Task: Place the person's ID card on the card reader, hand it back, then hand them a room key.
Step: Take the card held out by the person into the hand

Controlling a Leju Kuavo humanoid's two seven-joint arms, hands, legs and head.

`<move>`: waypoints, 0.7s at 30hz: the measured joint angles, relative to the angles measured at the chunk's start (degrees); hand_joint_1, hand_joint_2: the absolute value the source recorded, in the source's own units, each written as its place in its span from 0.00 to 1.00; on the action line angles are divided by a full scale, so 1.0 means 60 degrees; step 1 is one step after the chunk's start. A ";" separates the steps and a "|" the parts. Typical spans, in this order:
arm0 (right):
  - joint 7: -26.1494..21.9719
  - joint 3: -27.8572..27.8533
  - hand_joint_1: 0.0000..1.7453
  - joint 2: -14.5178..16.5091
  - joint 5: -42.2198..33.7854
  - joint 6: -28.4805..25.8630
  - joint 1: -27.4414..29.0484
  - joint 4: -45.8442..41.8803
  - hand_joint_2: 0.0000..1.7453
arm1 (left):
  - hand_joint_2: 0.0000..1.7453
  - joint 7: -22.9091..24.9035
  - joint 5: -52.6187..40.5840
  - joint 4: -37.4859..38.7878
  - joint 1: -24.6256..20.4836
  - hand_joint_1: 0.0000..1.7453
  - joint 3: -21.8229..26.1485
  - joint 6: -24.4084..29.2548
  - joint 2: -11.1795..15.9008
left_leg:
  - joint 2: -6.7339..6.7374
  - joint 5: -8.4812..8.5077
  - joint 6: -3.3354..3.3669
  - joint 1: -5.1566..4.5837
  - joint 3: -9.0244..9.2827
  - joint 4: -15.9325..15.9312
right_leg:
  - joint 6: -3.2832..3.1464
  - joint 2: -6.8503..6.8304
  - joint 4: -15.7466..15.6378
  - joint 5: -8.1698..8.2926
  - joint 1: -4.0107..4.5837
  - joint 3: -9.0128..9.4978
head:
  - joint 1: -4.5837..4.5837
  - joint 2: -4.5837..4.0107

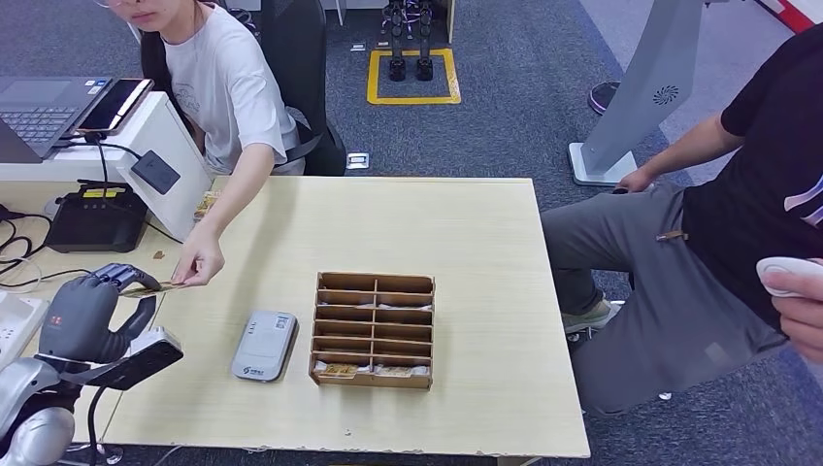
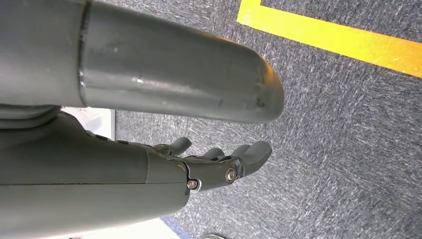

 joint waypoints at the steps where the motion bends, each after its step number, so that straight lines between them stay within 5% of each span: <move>1: -0.0004 0.0013 0.00 0.0000 -0.0004 -0.0007 -0.0001 0.0000 0.00 | 1.00 0.0005 0.0030 0.0002 -0.0020 1.00 0.0001 -0.0006 -0.0005 | 0.0000 0.0000 0.0000 0.0000 0.0000 0.0000 | 0.0000 0.0000 0.0000 0.0000 0.0000 0.0000 | -0.0001 -0.0001; 13: -0.0082 0.0211 0.00 0.0000 -0.0139 -0.0101 -0.0014 0.0000 0.00 | 1.00 -0.0722 0.2649 0.0016 -0.0129 1.00 0.0150 -0.0876 -0.0435 | -0.0001 0.0000 0.0000 -0.0001 -0.0002 0.0000 | 0.0000 0.0000 0.0000 0.0000 0.0000 -0.0001 | -0.0001 0.0000; 21: 0.0000 0.0273 0.00 0.0000 -0.0398 -0.0166 0.0001 0.0000 0.00 | 1.00 0.1299 0.5778 0.0021 -0.0105 1.00 0.0166 -0.3738 -0.0766 | 0.0000 0.0001 0.0000 0.0000 -0.0002 0.0000 | 0.0001 0.0000 0.0000 0.0002 0.0000 -0.0003 | 0.0000 -0.0001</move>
